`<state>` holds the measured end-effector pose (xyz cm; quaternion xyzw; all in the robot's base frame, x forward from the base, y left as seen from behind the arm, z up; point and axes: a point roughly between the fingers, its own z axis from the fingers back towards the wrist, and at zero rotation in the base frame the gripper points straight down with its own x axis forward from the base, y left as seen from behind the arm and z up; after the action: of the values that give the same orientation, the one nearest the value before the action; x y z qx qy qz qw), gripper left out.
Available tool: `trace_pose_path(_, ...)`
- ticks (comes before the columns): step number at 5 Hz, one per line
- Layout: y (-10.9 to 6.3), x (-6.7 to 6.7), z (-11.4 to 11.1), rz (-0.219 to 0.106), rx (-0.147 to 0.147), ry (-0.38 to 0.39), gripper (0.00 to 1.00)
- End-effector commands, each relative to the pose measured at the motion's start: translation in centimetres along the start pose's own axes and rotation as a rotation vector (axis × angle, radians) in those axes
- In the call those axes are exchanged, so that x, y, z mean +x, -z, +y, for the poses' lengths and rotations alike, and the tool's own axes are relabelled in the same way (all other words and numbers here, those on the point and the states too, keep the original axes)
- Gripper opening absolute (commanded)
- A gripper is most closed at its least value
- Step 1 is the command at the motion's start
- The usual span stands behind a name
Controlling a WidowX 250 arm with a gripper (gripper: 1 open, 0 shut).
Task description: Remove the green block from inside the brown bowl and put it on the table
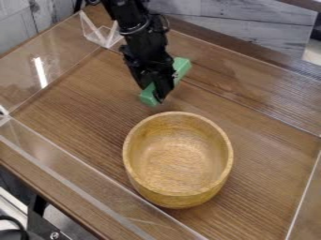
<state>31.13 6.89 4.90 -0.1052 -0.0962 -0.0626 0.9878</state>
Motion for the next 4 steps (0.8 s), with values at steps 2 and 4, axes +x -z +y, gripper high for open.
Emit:
trace_pose_path(2,-1.57,1.6,0.83,-0.052,0.022,-0.002,0.0)
trace_pose_path(4,-1.52,1.83,1.07,-0.046,0.015,-0.01,0.0)
